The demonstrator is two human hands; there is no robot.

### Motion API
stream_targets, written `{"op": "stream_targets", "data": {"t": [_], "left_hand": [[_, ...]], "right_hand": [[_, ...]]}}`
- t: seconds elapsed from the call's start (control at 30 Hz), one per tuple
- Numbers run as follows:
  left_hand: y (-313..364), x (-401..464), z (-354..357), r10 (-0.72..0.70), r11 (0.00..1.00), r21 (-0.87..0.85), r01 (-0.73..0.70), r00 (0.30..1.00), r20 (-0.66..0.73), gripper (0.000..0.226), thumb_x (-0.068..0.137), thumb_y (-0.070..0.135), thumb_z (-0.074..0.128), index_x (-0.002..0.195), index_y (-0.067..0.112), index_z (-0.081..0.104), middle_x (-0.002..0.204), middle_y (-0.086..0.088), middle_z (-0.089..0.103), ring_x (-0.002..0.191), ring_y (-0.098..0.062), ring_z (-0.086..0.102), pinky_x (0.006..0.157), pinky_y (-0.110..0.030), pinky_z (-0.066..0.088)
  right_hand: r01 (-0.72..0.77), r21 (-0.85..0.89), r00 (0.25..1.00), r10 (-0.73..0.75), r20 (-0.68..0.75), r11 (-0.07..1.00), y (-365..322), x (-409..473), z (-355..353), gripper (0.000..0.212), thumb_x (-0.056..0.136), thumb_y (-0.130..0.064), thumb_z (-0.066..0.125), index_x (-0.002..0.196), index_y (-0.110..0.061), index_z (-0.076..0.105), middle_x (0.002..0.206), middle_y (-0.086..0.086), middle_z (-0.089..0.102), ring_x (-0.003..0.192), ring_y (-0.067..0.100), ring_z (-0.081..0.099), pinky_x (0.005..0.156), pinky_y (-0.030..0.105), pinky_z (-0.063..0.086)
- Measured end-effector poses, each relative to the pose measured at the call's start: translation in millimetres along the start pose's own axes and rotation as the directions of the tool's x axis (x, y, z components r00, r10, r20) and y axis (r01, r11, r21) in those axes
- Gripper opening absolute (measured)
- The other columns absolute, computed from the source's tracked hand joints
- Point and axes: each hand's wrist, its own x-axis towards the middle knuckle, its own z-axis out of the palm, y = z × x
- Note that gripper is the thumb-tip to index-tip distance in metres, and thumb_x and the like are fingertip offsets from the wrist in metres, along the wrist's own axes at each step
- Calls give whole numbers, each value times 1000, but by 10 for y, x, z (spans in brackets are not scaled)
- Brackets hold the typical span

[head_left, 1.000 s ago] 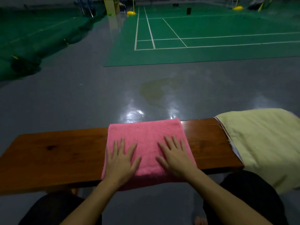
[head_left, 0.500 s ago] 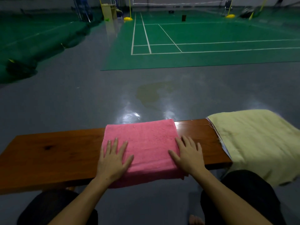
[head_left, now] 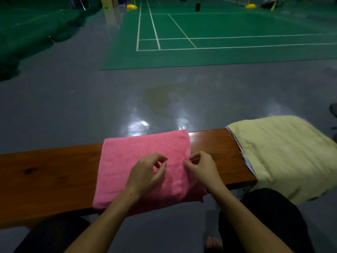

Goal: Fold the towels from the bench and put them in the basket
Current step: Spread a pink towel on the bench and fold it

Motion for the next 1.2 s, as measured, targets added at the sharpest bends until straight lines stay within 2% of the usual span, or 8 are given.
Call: {"op": "stream_targets", "data": {"t": [0.13, 0.33, 0.43, 0.6, 0.83, 0.93, 1.03, 1.2], "left_hand": [[78, 197, 45, -11, 984, -178, 23, 998, 68, 25, 95, 36, 66, 120, 32, 68, 87, 16, 73, 74, -4, 69, 69, -36, 58], [-9, 407, -75, 76, 939, -342, 48, 937, 341, 67, 99, 3, 54, 148, 48, 49, 75, 9, 69, 65, -22, 66, 67, -37, 57], [-81, 450, -100, 88, 961, -276, 30, 911, 402, 62, 91, 8, 53, 136, 51, 59, 88, 12, 70, 76, -16, 67, 73, -39, 57], [-61, 501, -131, 94, 952, -306, 0, 952, 292, 26, 88, 12, 60, 105, 25, 73, 96, 9, 71, 88, -12, 67, 78, -32, 55], [-131, 492, -291, -3, 941, -337, 45, 992, 124, 15, 79, 23, 62, 87, 23, 75, 126, 14, 64, 120, -3, 61, 84, -24, 55], [-99, 479, -329, -42, 893, -438, 102, 989, 144, 15, 81, 9, 62, 82, 19, 72, 101, 21, 66, 96, 2, 63, 76, -20, 49], [-41, 447, -366, -48, 854, -507, 121, 987, 155, 15, 79, 2, 60, 82, 11, 72, 81, 7, 66, 76, -5, 59, 70, -20, 46], [-6, 405, -449, -38, 783, -604, 149, 980, 194, 11, 73, 7, 60, 78, 10, 70, 72, -11, 61, 72, -22, 54, 65, -37, 42]], "right_hand": [[157, 104, 988, -157, -7, 982, -167, -83, 47, 23, 85, -21, 84, 101, -21, 67, 98, -10, 70, 89, 2, 67, 83, 24, 59], [313, 176, 940, -331, 84, 933, -296, -148, 89, 20, 83, -8, 76, 86, -21, 61, 85, -7, 69, 76, 9, 67, 68, 23, 53], [329, 274, 915, -377, 143, 904, -322, -167, 63, 18, 87, -9, 76, 88, -20, 62, 90, -3, 71, 79, 16, 70, 69, 26, 56], [192, 415, 921, -310, 238, 889, -311, -167, -101, 27, 84, 2, 78, 104, -14, 68, 101, 5, 74, 91, 15, 73, 80, 28, 59], [142, 177, 814, -216, 540, 974, -147, -272, -305, 29, 89, -22, 83, 115, -19, 71, 108, -1, 76, 99, 15, 75, 84, 37, 64], [202, 126, 830, -238, 504, 971, -108, -280, -373, 13, 92, -22, 79, 104, -20, 74, 99, -5, 75, 93, 14, 74, 80, 36, 64], [300, 43, 871, -292, 394, 953, -88, -194, -428, 9, 93, -19, 77, 99, -25, 75, 94, -11, 74, 89, 8, 73, 78, 32, 64], [408, 25, 901, -407, 148, 913, -152, 146, -479, 14, 90, -11, 78, 98, -22, 79, 88, -14, 76, 82, 3, 72, 69, 20, 58]]}}
